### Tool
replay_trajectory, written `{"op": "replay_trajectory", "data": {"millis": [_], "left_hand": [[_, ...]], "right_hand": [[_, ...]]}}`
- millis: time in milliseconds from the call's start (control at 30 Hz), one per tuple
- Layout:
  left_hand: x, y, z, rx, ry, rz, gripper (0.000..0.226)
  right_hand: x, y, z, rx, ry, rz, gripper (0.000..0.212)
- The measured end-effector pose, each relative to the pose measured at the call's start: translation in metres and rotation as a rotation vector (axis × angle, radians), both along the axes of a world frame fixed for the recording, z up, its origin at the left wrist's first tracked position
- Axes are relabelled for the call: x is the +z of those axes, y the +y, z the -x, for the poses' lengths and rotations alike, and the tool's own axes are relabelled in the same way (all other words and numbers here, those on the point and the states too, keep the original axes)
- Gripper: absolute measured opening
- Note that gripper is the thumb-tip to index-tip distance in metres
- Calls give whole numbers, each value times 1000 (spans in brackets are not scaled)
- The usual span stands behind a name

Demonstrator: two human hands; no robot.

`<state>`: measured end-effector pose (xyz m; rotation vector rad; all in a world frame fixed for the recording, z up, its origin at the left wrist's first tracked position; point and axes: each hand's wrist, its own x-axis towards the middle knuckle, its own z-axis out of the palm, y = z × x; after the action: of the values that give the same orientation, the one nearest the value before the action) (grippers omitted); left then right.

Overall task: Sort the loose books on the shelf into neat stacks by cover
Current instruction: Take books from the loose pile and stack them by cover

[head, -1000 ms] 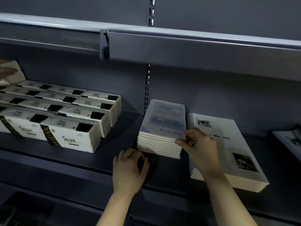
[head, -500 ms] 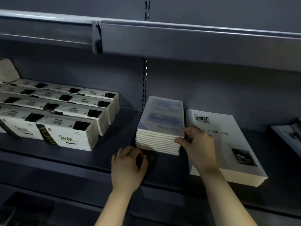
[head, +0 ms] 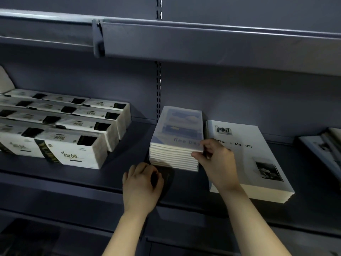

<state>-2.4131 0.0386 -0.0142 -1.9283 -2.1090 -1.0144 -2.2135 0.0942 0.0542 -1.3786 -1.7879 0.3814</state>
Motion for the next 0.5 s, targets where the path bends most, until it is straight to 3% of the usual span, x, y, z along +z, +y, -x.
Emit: {"op": "replay_trajectory", "data": {"millis": [233,500], "left_hand": [[2,-4,-3,-21,70,17,27],[14,-21,-35,-89,74,2,23]], "right_hand": [[10,-2,-6,70,-41,21,22],[21,-4,-45,37,-100,-92,12]]}}
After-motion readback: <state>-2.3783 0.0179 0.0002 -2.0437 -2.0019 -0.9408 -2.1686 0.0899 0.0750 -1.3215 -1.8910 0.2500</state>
